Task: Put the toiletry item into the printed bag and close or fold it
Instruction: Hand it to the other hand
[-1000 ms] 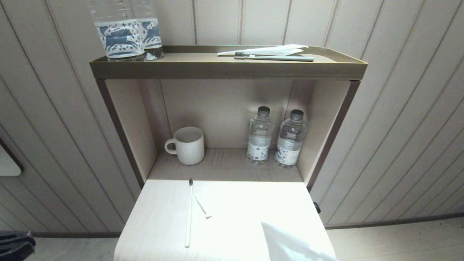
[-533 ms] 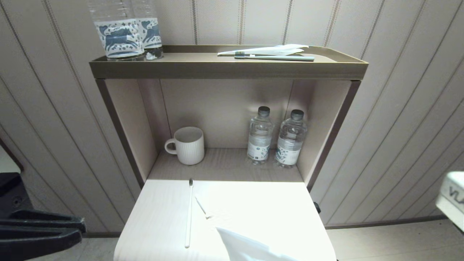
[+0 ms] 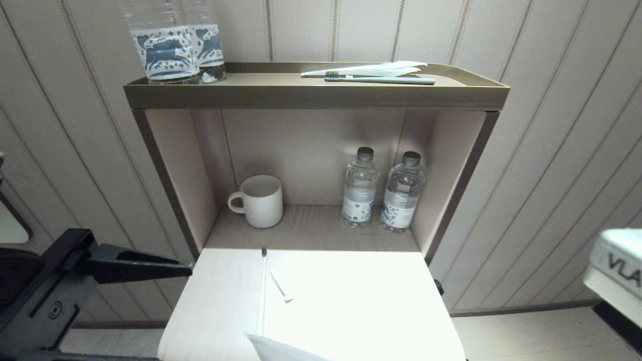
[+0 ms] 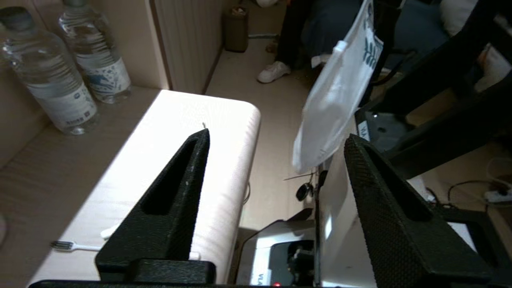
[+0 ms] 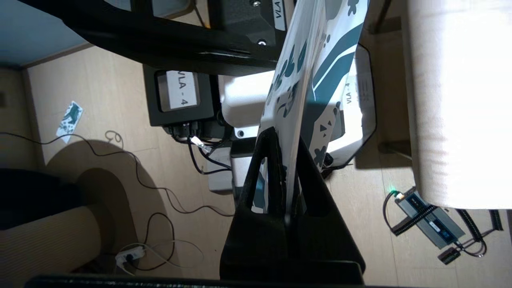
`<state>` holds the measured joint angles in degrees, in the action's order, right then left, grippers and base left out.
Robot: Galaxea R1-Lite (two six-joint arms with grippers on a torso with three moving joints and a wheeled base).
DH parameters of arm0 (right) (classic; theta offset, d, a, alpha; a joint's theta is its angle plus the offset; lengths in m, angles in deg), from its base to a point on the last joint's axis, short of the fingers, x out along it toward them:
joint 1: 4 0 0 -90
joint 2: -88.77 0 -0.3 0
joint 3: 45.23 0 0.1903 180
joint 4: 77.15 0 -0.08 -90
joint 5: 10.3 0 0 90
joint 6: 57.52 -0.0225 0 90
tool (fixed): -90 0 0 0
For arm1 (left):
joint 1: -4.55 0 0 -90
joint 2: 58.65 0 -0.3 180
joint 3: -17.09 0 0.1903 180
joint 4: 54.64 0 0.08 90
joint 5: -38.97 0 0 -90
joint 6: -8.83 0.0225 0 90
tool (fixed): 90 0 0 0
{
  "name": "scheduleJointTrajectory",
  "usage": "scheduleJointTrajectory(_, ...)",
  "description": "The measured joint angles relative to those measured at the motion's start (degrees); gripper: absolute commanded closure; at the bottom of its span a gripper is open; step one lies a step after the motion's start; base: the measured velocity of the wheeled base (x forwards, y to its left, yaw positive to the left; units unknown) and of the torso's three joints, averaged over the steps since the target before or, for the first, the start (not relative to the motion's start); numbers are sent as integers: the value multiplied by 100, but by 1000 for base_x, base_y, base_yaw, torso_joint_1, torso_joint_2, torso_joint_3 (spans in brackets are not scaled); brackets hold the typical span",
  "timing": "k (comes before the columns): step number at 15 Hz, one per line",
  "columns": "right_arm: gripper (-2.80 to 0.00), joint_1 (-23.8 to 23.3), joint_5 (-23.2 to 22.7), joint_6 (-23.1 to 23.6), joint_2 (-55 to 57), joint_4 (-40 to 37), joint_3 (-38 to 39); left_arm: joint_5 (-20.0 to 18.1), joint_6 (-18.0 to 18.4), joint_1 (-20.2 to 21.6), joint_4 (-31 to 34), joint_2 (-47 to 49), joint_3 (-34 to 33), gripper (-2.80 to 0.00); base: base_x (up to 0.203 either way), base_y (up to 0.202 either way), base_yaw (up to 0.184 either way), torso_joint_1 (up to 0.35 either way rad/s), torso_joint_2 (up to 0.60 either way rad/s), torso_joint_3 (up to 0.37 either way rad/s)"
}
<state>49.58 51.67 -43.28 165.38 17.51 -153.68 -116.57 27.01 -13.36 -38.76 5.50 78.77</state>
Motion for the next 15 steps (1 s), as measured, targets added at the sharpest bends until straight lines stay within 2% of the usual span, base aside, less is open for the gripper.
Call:
scheduleJointTrajectory(2, 0, 45, -51, 22, 101, 35, -51, 11, 210, -78, 60, 235, 134, -280, 0, 0, 0, 0, 0, 0)
scheduleJointTrajectory(5, 0, 115, -121, 70, 331, 324, -119, 18, 337, -430, 73, 453, 165, -280, 0, 0, 0, 0, 0, 0)
scheduleJointTrajectory(8, 0, 260, -125, 85, 484, 369, -242, 19, 686, -583, 152, 720, 158, -280, 0, 0, 0, 0, 0, 0)
scheduleJointTrajectory(15, 0, 435, -125, 93, 731, 373, -478, 239, 750, -1095, 341, 951, 261, -280, 0, 0, 0, 0, 0, 0)
